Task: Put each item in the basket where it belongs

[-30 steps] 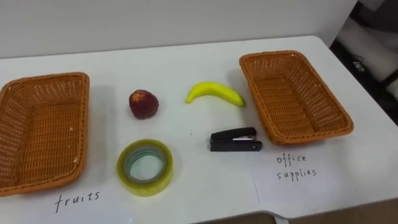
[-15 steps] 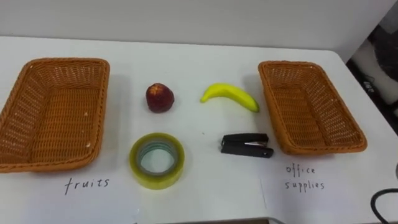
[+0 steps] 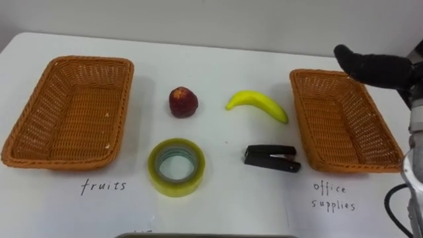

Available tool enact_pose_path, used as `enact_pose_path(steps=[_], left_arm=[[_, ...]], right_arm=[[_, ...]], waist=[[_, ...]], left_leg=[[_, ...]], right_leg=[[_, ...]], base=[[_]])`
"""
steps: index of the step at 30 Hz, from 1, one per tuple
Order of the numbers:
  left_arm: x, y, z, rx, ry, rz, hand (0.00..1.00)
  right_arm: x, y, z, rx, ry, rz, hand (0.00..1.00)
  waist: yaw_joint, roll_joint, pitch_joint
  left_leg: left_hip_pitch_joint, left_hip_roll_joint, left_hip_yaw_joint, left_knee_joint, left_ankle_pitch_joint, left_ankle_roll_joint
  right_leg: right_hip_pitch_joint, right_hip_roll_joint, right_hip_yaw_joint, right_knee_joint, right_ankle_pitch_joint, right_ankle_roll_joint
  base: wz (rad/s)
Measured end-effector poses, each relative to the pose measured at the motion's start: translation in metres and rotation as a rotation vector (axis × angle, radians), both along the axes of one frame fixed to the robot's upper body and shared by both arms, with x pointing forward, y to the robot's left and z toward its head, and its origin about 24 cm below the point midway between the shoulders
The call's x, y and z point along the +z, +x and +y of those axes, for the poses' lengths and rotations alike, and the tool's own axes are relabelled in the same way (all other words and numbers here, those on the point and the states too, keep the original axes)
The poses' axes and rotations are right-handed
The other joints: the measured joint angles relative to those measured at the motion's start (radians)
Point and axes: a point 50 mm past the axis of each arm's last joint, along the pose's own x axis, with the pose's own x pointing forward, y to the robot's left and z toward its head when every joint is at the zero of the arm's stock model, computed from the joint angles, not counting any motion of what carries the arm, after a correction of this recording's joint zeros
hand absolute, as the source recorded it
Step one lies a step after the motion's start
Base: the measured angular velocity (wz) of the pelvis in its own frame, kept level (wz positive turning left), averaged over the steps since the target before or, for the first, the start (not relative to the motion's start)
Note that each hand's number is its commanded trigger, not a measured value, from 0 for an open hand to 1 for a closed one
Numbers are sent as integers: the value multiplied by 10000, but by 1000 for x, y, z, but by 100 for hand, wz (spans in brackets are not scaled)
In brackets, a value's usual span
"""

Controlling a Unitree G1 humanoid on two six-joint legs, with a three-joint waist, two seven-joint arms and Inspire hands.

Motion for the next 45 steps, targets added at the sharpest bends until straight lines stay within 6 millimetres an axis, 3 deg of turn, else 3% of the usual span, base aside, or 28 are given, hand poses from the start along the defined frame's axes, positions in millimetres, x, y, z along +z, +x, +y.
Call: enact_pose_path(steps=[14,25,40,45], left_arm=[[-1,4,0,-37,-61,3,0],[-2,9,-3,-511,-100,28,0],[0,15,2,-787,-264,39,0],[0,17,3,-827,-282,43,0]], right_arm=[[-3,2,7,585,-1611,844,0],[-18,7,28,2153,-2235,2241,0],[-27,9,31,2981,-2977,3655,0],[-42,12,25,3047,-2952,4612,0]], waist=[[5,31,-32],[36,86,-23],[243,-4,-39],[250,-53,-50]], left_leg=[[-38,1,-28,33,-3,2],[-19,6,-22,58,-2,1],[-62,6,-45,47,-8,3],[-21,-1,-51,62,-7,4]], right_leg=[[10,-16,-110,69,6,-10],[23,-11,-101,36,10,-15],[31,-12,-124,19,16,-17],[88,-22,-128,20,15,-17]], base=[[1],[0],[0],[1]])
